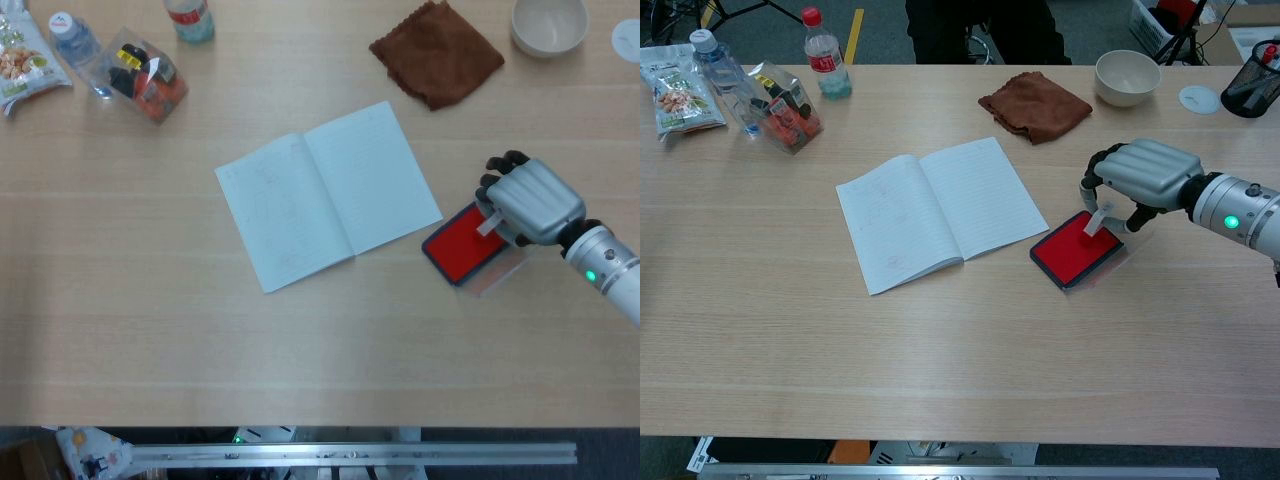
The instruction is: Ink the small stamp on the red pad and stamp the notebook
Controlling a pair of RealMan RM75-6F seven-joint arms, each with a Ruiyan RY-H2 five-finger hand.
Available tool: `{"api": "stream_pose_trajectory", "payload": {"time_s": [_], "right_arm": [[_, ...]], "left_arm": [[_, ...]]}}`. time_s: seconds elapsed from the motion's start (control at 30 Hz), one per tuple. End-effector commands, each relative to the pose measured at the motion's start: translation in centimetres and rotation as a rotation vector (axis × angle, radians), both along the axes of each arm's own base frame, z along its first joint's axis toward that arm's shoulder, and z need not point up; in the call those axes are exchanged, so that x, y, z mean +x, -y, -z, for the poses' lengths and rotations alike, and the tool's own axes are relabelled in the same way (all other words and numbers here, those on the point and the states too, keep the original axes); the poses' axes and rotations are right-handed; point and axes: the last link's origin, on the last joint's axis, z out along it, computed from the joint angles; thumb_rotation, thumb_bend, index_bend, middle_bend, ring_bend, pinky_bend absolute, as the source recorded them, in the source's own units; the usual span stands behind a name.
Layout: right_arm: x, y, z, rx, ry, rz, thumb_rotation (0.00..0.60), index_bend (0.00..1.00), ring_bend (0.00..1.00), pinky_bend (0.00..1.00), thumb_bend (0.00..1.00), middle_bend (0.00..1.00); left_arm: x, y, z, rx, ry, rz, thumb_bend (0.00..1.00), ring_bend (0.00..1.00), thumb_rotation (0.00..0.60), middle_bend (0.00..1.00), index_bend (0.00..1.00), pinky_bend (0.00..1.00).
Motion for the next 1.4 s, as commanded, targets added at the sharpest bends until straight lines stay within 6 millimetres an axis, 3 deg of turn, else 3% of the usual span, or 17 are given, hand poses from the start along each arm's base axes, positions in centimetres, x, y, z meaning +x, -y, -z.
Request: {"api": "stream_pose_trajectory", "payload": {"time_s": [0.03, 1.1, 1.4], "right_arm": [[0.0, 0.0, 0.3, -0.004, -0.009, -0.008, 0.600, 0.69, 0.20, 0.21, 0.37, 0.44], [-0.6, 0.2, 1.8, -0.003, -0.029, -0.002, 0.600, 0.72, 0.22, 0.21, 0.37, 0.46], [0.1, 0.4, 0.9, -0.015, 0.030, 0.016, 0.600, 0.72, 0.22, 0.21, 0.36, 0.47]], "left_arm": [[0.0, 0.0, 0.0, 0.000, 0.001, -0.001, 0.30, 0.06, 0.600, 0.07, 0.13, 0.04], [-0.4, -0.1, 0.0, 0.001, -0.004, -0.012, 0.30, 0.06, 0.600, 0.06, 0.13, 0.04], [-0.4, -0.1, -0.1, 0.004, -0.003, -0.013, 0.30, 0.06, 0.600, 0.06, 0.13, 0.04]]}}
